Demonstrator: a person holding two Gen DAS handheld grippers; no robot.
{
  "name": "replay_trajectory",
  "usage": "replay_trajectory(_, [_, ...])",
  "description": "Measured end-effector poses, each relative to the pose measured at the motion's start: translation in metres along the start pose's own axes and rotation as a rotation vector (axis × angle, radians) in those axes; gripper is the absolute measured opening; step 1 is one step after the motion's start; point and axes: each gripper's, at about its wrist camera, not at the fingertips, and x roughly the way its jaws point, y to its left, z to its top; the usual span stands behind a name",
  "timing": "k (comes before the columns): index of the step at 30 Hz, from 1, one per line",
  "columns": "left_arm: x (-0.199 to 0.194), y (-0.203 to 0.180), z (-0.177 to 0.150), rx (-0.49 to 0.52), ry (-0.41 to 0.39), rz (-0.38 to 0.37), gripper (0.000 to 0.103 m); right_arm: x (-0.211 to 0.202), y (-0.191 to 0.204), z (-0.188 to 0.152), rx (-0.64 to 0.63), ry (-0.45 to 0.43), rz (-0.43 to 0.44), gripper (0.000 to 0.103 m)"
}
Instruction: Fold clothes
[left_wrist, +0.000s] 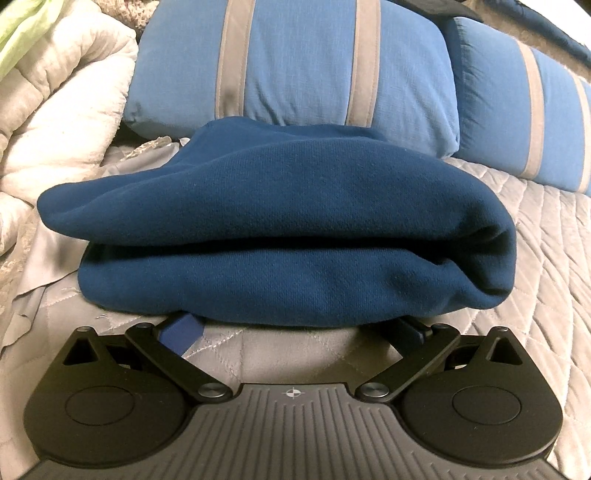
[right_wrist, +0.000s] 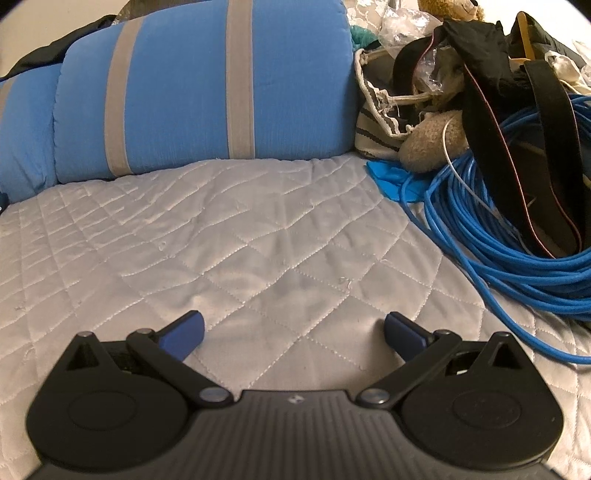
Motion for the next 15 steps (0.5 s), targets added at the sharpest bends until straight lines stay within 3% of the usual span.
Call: replay_trajectory(15, [-0.0011,0.0012,-0.0006,0.001,-0.004,0.003,0.103,-0.0002,0.0001,-0.0019,0.002,-0.008,0.000,0.102])
